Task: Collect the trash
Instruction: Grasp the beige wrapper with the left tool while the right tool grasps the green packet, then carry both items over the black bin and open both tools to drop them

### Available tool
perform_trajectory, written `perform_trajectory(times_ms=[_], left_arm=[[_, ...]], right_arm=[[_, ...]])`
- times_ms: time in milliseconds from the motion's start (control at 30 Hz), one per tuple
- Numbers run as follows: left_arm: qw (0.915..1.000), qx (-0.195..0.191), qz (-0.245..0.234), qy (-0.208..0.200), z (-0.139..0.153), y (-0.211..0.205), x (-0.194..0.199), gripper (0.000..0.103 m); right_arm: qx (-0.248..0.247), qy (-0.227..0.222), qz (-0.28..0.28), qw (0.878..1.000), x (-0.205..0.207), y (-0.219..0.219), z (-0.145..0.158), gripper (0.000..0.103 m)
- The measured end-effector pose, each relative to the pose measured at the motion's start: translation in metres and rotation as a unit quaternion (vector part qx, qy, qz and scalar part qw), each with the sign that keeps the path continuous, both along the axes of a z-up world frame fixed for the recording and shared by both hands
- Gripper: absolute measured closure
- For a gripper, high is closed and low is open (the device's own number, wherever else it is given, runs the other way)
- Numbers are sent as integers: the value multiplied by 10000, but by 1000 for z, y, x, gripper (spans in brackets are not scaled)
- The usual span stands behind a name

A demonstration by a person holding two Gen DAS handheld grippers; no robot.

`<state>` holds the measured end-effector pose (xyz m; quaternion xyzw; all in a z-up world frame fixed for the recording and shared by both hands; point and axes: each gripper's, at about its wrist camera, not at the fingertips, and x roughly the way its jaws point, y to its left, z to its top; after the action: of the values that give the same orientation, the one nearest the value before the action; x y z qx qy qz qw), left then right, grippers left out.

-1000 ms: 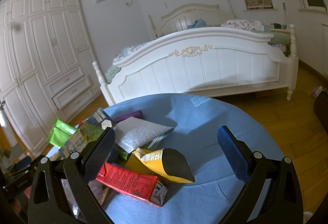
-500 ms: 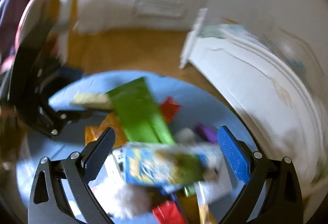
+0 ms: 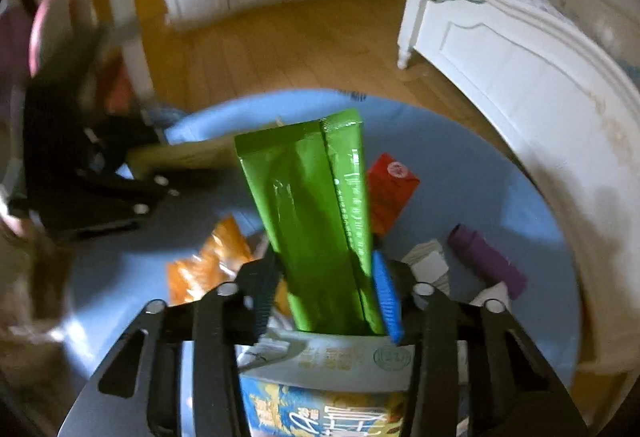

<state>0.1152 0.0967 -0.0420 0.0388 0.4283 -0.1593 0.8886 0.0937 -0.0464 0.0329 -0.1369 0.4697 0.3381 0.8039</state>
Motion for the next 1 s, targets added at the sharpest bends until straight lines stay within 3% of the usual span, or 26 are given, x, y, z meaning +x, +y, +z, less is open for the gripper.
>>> perform_trajectory(times_ms=[133,267,433,567,700,767,1000], left_arm=[[9988,-335,154,-312,9,3,-10,92],[9946,-695,332,-698,26,8,-48,92],[9864,-971,777,-1079,36,43,-92,92],[9775,-1067,1435,-1116,28,88,-132,92],[9659,-1171,2096,-970,2,138,-157,92],[9585,-1344,2372,-834,-18,161,-169,92],[9451,-1681,2771,-422,-69,206,-181,92]], right_arm=[[1045,-190,-542,9929,-6,-37,28,71],[2136,-258,-1045,9710,-18,-65,48,71],[2549,-170,-1003,9616,-35,-60,69,71],[2620,18,-675,9627,-47,-20,77,71],[2568,494,-183,9650,-53,54,72,71],[2431,729,-23,9672,-58,90,62,71],[1504,1650,202,9745,-54,214,-12,71]])
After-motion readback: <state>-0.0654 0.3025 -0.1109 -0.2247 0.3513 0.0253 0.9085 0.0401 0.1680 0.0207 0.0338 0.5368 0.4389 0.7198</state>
